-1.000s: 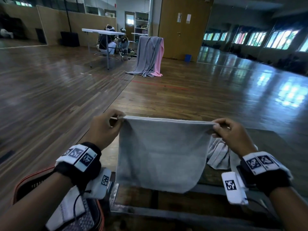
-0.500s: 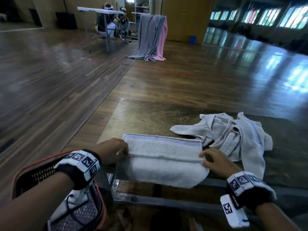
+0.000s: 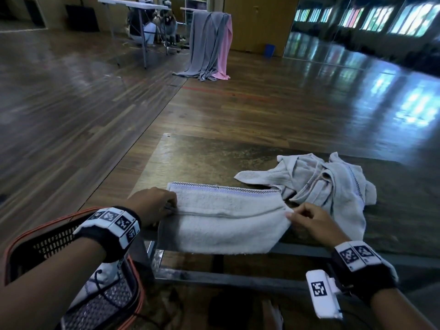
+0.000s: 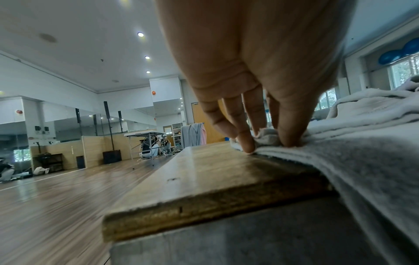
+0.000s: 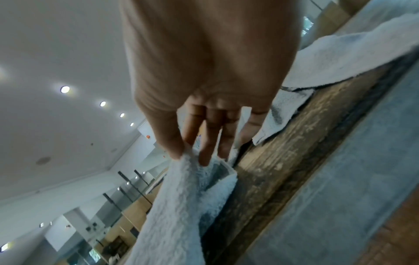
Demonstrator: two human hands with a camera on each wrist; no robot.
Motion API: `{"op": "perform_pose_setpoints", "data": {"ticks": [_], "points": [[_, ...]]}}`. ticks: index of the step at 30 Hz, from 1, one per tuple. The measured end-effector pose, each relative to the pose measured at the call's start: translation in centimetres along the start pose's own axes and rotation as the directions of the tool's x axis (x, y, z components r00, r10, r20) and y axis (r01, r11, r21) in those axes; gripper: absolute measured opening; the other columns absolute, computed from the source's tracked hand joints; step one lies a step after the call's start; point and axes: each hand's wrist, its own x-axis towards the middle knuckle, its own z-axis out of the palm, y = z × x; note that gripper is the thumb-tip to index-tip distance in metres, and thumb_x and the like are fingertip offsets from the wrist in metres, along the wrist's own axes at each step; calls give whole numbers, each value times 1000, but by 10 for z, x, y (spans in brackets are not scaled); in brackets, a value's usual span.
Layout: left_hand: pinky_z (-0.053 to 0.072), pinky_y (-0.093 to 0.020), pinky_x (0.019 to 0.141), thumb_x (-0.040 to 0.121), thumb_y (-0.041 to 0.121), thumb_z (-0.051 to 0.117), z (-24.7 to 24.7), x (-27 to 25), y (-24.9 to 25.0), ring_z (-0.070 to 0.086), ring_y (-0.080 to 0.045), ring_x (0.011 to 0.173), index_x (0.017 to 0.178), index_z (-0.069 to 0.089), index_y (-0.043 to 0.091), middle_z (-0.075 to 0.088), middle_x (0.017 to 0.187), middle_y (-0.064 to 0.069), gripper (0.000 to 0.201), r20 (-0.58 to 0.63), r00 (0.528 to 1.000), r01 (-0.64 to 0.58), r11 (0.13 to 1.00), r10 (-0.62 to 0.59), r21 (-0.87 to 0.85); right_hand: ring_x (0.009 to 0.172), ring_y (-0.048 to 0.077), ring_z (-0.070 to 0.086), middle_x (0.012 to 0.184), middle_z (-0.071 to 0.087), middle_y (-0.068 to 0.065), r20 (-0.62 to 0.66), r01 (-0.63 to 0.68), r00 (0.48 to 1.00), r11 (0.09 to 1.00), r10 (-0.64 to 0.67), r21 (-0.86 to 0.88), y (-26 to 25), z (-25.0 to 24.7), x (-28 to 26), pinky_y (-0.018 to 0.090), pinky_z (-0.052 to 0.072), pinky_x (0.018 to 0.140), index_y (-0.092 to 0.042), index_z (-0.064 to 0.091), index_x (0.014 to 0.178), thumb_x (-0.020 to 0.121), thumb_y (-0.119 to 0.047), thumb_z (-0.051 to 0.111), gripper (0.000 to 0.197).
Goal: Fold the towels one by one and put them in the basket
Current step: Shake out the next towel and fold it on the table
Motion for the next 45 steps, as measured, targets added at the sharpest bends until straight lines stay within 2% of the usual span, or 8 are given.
{"op": "perform_pose_setpoints", "data": {"ticks": [4, 9, 15, 21, 32, 36, 39, 45], "points": [[50, -36, 84, 87, 28, 58, 0, 0, 2, 58, -17, 100, 104, 59, 27, 64, 110, 6, 17, 7, 1000, 8, 1000, -8, 26, 57, 7, 60, 64, 66, -1, -4, -3, 1000, 973, 4, 232, -1, -2, -4, 12, 46, 54, -6, 61, 80, 85, -17, 65, 13], [50, -37, 84, 87, 27, 58, 0, 1, 3, 59, -18, 101, 104, 60, 26, 64, 112, 5, 18, 14, 1000, 19, 999, -20, 33, 45, 9, 51, 50, 58, 1, 96, -37, 994, 992, 48, -120, 9, -1, -6, 23, 42, 54, -8, 61, 78, 90, -29, 58, 25], [51, -33, 81, 89, 29, 55, 8, 1, 1, 61, -20, 99, 120, 50, 29, 64, 114, 1, 31, -13, 1000, 20, 999, -19, 50, 79, 9, 58, 86, 61, -7, -28, 68, 996, 954, -79, -293, 9, 7, -1, 26, 47, 68, -23, 57, 95, 81, -38, 67, 23], [47, -31, 75, 89, 32, 52, 14, 7, -3, 61, -23, 92, 107, 57, 28, 66, 102, -2, 20, -72, 997, 20, 994, -12, 104, 107, 14, 53, 113, 57, -5, 223, 293, 956, 692, -192, -659, 10, 26, 14, 32, 46, 88, -27, 58, 112, 87, -31, 59, 25], [34, -34, 89, 90, 14, 45, 12, 34, -11, 61, -22, 96, 106, 56, 21, 65, 110, 1, 20, -158, 984, 101, 987, -81, 127, 95, 26, 61, 109, 63, 4, -27, 196, 968, 825, -248, -531, -5, 42, 50, 33, 49, 76, -16, 65, 105, 88, -16, 53, 21], [40, -38, 87, 87, 18, 55, -7, 20, -5, 64, -20, 83, 94, 60, 22, 69, 92, 5, 10, -459, 888, -7, 998, 34, 62, 87, 22, 61, 95, 66, 8, -259, 359, 833, 834, -489, -418, -17, 21, 45, 34, 52, 73, -9, 67, 94, 79, -1, 58, 19], [42, -39, 81, 82, 16, 62, -18, 3, 0, 63, -20, 81, 90, 61, 22, 69, 87, 6, 10, -577, 806, -78, 991, 127, 110, 86, 19, 60, 93, 65, 6, -218, 434, 791, 775, -572, -459, -17, 7, 32, 32, 52, 76, -10, 65, 92, 77, -1, 64, 18], [37, -33, 92, 89, 30, 53, 18, -23, -13, 60, -12, 98, 107, 59, 30, 65, 110, 10, 19, -197, 964, -136, 967, 180, 215, 90, 9, 53, 96, 62, -4, 203, 444, 893, 716, -402, -538, 10, 13, -1, 34, 48, 85, -19, 67, 97, 80, -16, 67, 18]]}}
